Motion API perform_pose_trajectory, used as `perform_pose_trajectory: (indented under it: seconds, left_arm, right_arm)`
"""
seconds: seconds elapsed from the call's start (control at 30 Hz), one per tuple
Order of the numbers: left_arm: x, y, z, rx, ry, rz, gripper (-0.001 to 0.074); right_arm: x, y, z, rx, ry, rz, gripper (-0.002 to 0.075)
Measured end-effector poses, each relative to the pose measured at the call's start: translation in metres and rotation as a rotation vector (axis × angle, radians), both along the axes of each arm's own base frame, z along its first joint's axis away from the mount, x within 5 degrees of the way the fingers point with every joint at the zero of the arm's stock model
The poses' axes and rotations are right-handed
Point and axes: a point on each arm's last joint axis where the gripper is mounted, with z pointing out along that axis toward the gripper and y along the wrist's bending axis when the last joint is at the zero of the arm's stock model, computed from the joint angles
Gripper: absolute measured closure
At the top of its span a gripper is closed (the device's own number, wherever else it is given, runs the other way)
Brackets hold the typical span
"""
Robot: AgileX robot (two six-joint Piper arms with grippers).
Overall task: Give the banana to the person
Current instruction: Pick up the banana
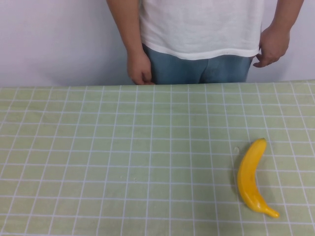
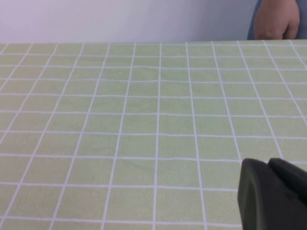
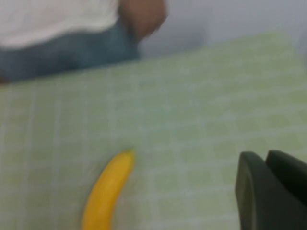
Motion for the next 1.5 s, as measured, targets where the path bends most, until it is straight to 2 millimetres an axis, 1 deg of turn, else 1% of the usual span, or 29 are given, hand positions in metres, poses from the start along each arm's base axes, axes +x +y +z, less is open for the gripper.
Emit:
perform_pose_trajectory:
  seconds: [0.03,0.13,0.2,0.23,0.3,0.37,0.43,0.47,0.5,0.63,0.73,0.8,0.9,0.97,1.1,1.13,1.17,1.2,1.27,1.3,1.4,1.5]
  left_arm:
    - [0.0,0.0,0.0,0.0,0.0,0.0,0.0739]
    - [0.0,0.0,0.0,0.0,0.0,0.0,0.0739]
    - [0.0,0.0,0.0,0.0,0.0,0.0,0.0739]
    - [0.0,0.0,0.0,0.0,0.0,0.0,0.0739]
    - [0.0,0.0,0.0,0.0,0.0,0.0,0.0739]
    - [0.0,0.0,0.0,0.002,0.0,-0.001,0.0739]
    - [0.0,0.0,0.0,0.002,0.0,-0.001,0.0739]
    - [0.0,0.0,0.0,0.002,0.0,-0.001,0.0739]
    - [0.0,0.0,0.0,0.002,0.0,-0.001,0.0739]
    - [0.0,0.0,0.0,0.002,0.0,-0.001,0.0739]
    - [0.0,0.0,0.0,0.002,0.0,-0.001,0.0739]
    - [0.0,0.0,0.0,0.002,0.0,-0.001,0.0739]
    - [0.0,0.0,0.0,0.002,0.0,-0.001,0.0739]
    - [0.0,0.0,0.0,0.002,0.0,-0.001,0.0739]
    - [0.0,0.0,0.0,0.002,0.0,-0.001,0.0739]
    - [0.0,0.0,0.0,0.002,0.0,-0.001,0.0739]
    - [0.0,0.0,0.0,0.002,0.0,-0.001,0.0739]
    - [0.0,0.0,0.0,0.002,0.0,-0.001,0.0739]
    - [0.0,0.0,0.0,0.002,0.0,-0.001,0.0739]
    - [0.0,0.0,0.0,0.002,0.0,-0.001,0.0739]
    - [0.0,0.0,0.0,0.002,0.0,-0.001,0.0739]
    - [0.0,0.0,0.0,0.002,0.0,-0.001,0.0739]
  right_arm:
    - [0.006,0.006,-0.006,0.026,0.045,0.046,0.0733]
    - [0.022,0.024,-0.025,0.013,0.186,0.214,0.0728]
    - [0.034,0.032,-0.04,0.004,0.287,0.262,0.0694]
    - [0.039,0.036,-0.048,-0.001,0.339,0.283,0.0655]
    - [0.047,0.044,-0.064,-0.028,0.433,0.327,0.0542]
    - [0.055,0.053,-0.081,-0.071,0.532,0.375,0.0378]
    - [0.062,0.062,-0.094,-0.101,0.609,0.414,0.0245]
    - [0.066,0.068,-0.099,-0.111,0.637,0.434,0.0202]
    - [0.071,0.074,-0.104,-0.117,0.659,0.449,0.0193]
    - [0.093,0.1,-0.114,-0.148,0.712,0.486,0.0194]
    - [0.114,0.112,-0.123,-0.192,0.734,0.486,0.0194]
    - [0.127,0.117,-0.129,-0.201,0.748,0.482,0.0194]
    - [0.141,0.124,-0.145,-0.197,0.793,0.48,0.0194]
    - [0.148,0.127,-0.157,-0.201,0.817,0.478,0.0194]
    - [0.154,0.129,-0.178,-0.208,0.853,0.473,0.02]
    - [0.154,0.129,-0.183,-0.21,0.867,0.472,0.0225]
    - [0.155,0.129,-0.186,-0.216,0.876,0.473,0.0285]
    - [0.155,0.129,-0.189,-0.219,0.886,0.473,0.0379]
    - [0.154,0.129,-0.189,-0.218,0.894,0.473,0.0635]
    - [0.154,0.129,-0.189,-0.212,0.899,0.472,0.0735]
    - [0.155,0.132,-0.178,-0.187,0.894,0.474,0.0722]
    - [0.159,0.139,-0.153,-0.061,0.838,0.423,0.0722]
